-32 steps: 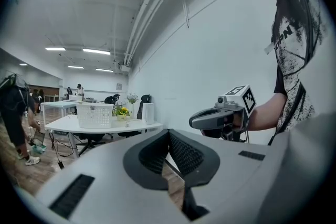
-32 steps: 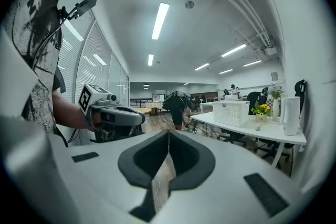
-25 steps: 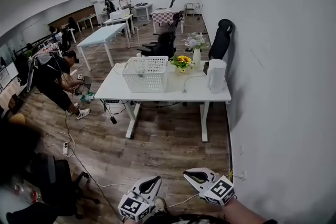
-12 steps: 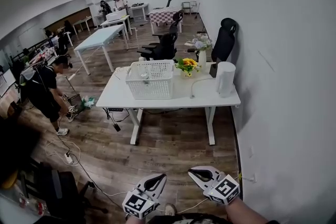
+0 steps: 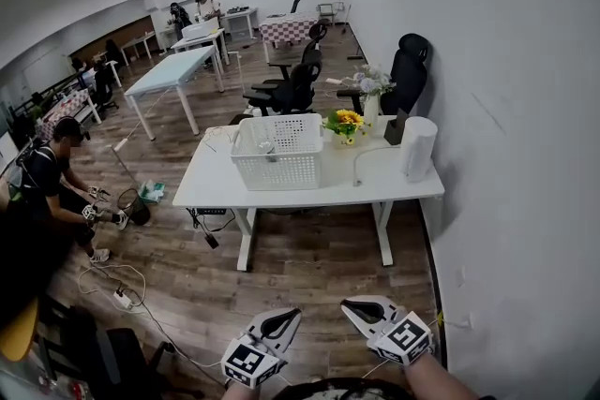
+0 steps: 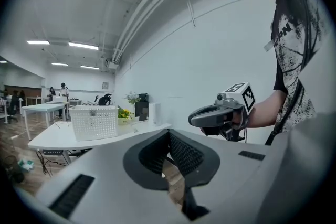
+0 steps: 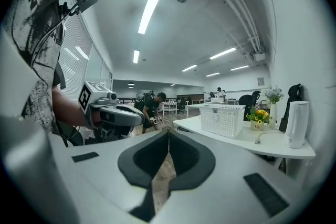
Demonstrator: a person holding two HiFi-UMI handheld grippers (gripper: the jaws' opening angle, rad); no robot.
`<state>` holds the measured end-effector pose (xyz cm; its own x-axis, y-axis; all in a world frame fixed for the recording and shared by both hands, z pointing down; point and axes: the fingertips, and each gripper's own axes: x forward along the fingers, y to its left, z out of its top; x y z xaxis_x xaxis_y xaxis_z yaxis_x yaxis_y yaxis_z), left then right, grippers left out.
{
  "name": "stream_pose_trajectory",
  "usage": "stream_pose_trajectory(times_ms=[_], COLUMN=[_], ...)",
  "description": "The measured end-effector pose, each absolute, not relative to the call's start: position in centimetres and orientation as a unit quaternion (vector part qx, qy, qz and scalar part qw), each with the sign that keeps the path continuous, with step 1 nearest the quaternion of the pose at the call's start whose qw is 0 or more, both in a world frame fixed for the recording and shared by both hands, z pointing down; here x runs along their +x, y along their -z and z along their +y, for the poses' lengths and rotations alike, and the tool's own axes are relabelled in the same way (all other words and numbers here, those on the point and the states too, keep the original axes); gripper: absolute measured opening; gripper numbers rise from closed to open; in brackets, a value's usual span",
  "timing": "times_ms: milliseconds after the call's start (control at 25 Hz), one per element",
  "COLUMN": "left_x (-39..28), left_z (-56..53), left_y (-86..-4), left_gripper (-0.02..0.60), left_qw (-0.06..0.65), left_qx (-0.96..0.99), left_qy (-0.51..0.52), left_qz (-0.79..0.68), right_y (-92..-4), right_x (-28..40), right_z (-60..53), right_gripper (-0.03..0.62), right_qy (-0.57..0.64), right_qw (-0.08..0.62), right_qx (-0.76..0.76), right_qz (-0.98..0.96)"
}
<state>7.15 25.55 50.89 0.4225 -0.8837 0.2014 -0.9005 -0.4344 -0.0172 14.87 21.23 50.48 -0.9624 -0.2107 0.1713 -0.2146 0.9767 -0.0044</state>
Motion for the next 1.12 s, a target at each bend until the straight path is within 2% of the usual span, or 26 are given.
stream_pose_trajectory(times_ms=[360, 1120], left_x=[2.1, -3.3], left_z=[23.9, 15.8], left_y=[-52.0, -53.5], left_gripper=[0.011, 0.011], left_qw=[0.053, 0.076], left_qx=[0.849, 0.828], left_qy=[-0.082, -0.09], left_qz=[-0.52, -0.548], right_y=[-51.1, -52.8], right_x=[9.7, 3.4], right_z=[19.5, 10.9], right_gripper=[0.023, 0.023], right_qy=[-0.009, -0.003], right_qw=[0.094, 0.129], right_qx=[0.121, 0.065], right_qz=[-0.988, -0.989])
